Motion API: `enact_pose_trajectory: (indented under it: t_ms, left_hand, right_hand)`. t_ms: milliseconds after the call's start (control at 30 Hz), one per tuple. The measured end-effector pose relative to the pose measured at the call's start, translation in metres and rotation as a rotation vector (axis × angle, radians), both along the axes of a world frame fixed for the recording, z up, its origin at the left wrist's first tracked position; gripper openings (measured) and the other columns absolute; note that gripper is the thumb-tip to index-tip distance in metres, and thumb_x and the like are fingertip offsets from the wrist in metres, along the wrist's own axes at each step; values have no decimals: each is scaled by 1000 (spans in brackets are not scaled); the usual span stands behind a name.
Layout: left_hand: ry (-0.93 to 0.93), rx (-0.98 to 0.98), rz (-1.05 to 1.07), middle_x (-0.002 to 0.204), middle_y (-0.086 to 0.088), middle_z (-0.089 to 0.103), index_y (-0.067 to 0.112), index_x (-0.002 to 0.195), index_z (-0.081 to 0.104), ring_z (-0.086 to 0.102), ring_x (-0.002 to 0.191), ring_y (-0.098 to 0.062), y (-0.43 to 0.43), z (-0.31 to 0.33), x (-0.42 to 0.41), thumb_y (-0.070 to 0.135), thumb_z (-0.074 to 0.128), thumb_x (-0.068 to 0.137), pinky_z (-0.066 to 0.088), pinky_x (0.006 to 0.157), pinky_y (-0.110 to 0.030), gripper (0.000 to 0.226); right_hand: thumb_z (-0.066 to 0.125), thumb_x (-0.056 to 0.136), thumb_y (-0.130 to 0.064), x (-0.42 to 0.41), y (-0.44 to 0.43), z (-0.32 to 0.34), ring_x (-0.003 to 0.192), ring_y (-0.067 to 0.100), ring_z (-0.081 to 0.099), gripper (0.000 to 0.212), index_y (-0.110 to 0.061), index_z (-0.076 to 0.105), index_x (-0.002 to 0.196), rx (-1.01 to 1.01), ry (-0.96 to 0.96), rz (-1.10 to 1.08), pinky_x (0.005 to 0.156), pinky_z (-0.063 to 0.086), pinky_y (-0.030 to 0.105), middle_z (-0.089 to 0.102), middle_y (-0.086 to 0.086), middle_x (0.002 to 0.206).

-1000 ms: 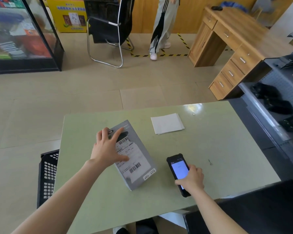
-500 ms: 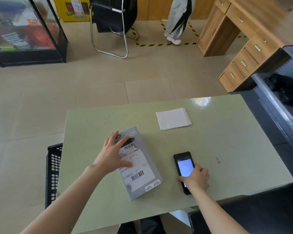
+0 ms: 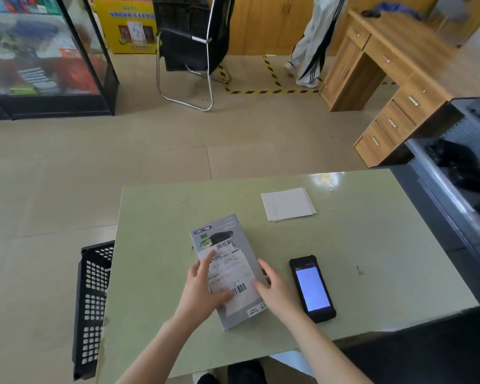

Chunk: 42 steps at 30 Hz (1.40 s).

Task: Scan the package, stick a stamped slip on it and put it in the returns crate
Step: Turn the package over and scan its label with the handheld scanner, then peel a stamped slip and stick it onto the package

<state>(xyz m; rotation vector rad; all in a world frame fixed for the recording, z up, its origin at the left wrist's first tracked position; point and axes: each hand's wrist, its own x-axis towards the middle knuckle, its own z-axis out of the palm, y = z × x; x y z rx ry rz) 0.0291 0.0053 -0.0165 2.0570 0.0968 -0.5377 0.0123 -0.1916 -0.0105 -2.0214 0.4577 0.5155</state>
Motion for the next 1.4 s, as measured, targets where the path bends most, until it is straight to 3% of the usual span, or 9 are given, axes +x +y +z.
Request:
enact_pose_trajectory:
  t_ms: [133, 200, 267, 367, 500, 567, 833, 1167, 1400]
  left_hand:
    - [5, 31, -45, 142, -4, 36, 42, 148, 19, 43, 115, -13, 0, 3, 6, 23, 83, 68, 43, 96, -32, 105]
    - [3, 52, -28, 140, -2, 37, 41, 148, 18, 43, 114, -13, 2, 7, 11, 28, 81, 69, 42, 94, -31, 102]
    - [-58, 114, 15, 140, -2, 38, 38, 148, 22, 44, 120, -17, 3, 12, 17, 33, 77, 74, 42, 97, -34, 92]
    - [-241, 213, 73, 136, -4, 44, 28, 143, 37, 42, 126, -25, 0, 23, 37, 29, 71, 83, 41, 101, -39, 69]
    - [-399, 209, 6, 128, 1, 51, 26, 134, 48, 51, 115, -23, -29, 39, 75, 20, 62, 89, 45, 91, -34, 48]
    - [-407, 178, -76, 129, 5, 52, 30, 133, 48, 59, 103, -20, -54, 43, 94, 18, 58, 91, 48, 84, -34, 45]
    - [-165, 156, -345, 139, -1, 52, 24, 137, 44, 55, 119, -20, -163, 10, 168, 19, 54, 92, 47, 95, -32, 47]
    - [-4, 279, -414, 151, -4, 38, 16, 144, 34, 32, 138, -27, -205, -33, 193, 23, 50, 95, 27, 109, -31, 53]
    - [48, 281, -358, 150, -1, 41, 20, 143, 36, 34, 135, -27, -208, -34, 196, 29, 50, 94, 31, 107, -32, 52]
  right_hand:
    - [57, 93, -25, -7, -6, 2, 125, 14, 49, 56, -31, 35, 144, 31, 12, -54, 100, 49, 38, 47, -5, 142]
    - [56, 94, -27, -6, -12, 3, 115, 10, 52, 53, -33, 37, 142, 42, 16, -74, 88, 51, 26, 50, -5, 137]
    - [54, 94, -32, -1, -23, 4, 106, 4, 53, 48, -34, 40, 140, 27, 12, -105, 76, 44, 15, 52, -7, 131]
    - [53, 94, -30, 16, -47, 6, 106, 9, 53, 42, -27, 48, 136, -42, -21, -187, 84, 40, 22, 53, -1, 129]
    - [56, 93, -22, 51, -86, 11, 111, 23, 56, 37, -14, 53, 129, -147, -61, -287, 96, 46, 37, 55, 11, 127]
    - [58, 92, -23, 71, -106, 11, 114, 26, 56, 39, -10, 53, 129, -210, -63, -293, 99, 44, 36, 55, 14, 127]
    - [58, 91, -19, 148, -164, -12, 121, 31, 50, 45, -7, 50, 134, -363, -36, -230, 103, 37, 33, 50, 17, 131]
    - [62, 87, -25, 183, -175, -46, 116, 32, 44, 43, -10, 54, 127, -474, 27, -164, 96, 37, 33, 49, 14, 123]
    - [59, 89, -23, 184, -166, -43, 110, 30, 45, 38, -7, 54, 123, -481, 7, -207, 92, 40, 34, 48, 14, 117]
